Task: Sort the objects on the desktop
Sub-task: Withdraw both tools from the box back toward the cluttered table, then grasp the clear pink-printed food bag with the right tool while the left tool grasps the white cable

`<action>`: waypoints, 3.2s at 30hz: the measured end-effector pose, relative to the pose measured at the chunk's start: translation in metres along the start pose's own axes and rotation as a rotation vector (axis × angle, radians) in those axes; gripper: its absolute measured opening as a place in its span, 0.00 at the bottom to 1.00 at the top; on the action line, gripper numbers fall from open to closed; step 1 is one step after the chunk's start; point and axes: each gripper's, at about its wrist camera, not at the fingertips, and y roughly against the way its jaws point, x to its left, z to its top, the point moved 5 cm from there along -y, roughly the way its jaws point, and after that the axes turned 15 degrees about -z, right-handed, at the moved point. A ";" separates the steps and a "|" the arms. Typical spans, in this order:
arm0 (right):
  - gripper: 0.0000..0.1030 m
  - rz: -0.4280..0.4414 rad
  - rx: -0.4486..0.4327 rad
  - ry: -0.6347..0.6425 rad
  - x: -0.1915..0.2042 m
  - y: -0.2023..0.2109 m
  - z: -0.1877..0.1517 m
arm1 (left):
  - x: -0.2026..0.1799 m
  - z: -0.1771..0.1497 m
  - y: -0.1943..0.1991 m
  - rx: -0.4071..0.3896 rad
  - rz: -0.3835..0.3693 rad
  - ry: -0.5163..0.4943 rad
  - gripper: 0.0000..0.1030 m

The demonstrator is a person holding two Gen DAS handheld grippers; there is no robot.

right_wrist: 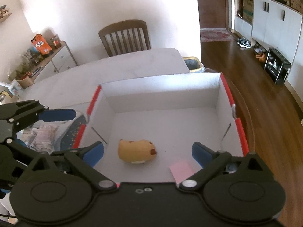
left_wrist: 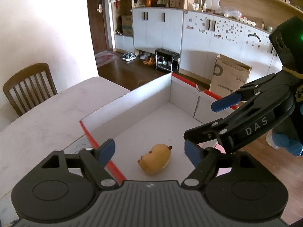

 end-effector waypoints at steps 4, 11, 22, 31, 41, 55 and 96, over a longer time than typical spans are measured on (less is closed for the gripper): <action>0.97 0.006 -0.023 -0.006 0.016 0.007 0.002 | 0.007 -0.008 0.018 -0.027 0.007 0.017 0.84; 0.98 0.016 -0.049 0.001 0.052 0.018 0.002 | 0.023 -0.032 0.054 -0.062 0.018 0.043 0.97; 0.99 0.023 -0.053 0.032 0.125 0.025 -0.006 | 0.046 -0.080 0.119 -0.106 0.059 0.072 0.98; 0.99 0.040 -0.046 0.072 0.187 0.026 -0.016 | 0.077 -0.118 0.170 -0.135 0.079 0.092 0.98; 0.99 0.053 -0.030 0.112 0.251 0.020 -0.029 | 0.105 -0.171 0.203 -0.119 0.121 0.107 0.98; 0.99 0.064 -0.010 0.161 0.315 -0.001 -0.035 | 0.148 -0.236 0.236 -0.099 0.206 0.142 0.98; 0.97 -0.008 0.047 0.224 0.357 -0.099 -0.009 | 0.206 -0.327 0.185 0.039 0.221 0.201 0.97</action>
